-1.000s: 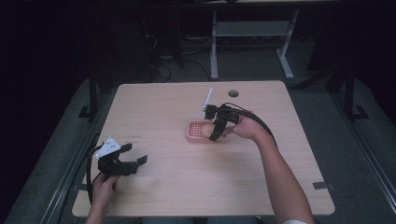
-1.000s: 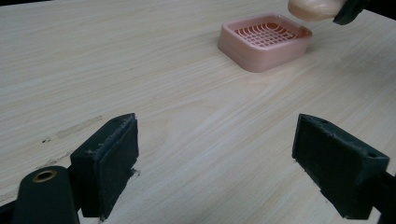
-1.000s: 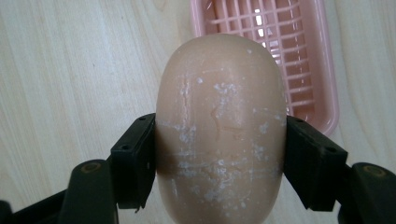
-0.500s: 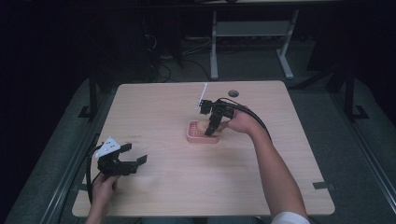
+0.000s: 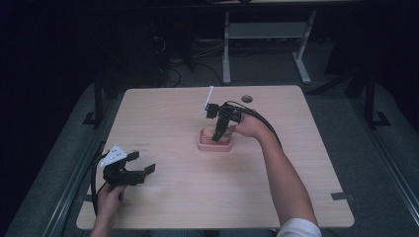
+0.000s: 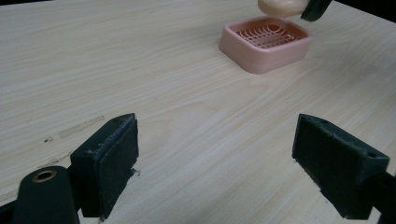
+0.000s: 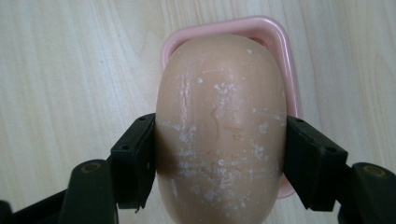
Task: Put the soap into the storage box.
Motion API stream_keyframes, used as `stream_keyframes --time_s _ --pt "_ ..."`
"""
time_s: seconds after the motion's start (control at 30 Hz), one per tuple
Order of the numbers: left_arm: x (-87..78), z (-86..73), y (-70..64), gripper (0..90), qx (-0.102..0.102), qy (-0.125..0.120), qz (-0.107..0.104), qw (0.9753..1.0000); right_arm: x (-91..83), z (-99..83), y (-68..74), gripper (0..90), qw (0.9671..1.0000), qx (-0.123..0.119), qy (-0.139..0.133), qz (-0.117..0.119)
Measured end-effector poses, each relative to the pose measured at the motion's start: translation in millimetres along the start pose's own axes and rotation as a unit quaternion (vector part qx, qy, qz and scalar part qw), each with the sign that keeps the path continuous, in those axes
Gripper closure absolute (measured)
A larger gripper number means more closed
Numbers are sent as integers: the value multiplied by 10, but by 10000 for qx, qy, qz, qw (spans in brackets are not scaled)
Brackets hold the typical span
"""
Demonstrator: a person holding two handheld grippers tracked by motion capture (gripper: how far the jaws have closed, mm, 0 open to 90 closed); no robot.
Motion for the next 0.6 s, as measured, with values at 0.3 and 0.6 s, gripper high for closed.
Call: stream_keyframes --time_s 0.3,0.6 --pt "2 -3 1 143 18 18 -11 10000 154 13 -95 318 9998 93 130 81" --pt "4 -3 7 143 -10 -9 -13 10000 212 -2 -148 318 9996 144 232 59"
Point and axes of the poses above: each handheld gripper's, and its own axes: x roughly forward along the jaws, z roughly out of its top, y roughly to its left, the point moved 5 cm from there along x, roughly forward along the jaws, and after that the axes turned 13 degrees about z, right-handed, at the moved point
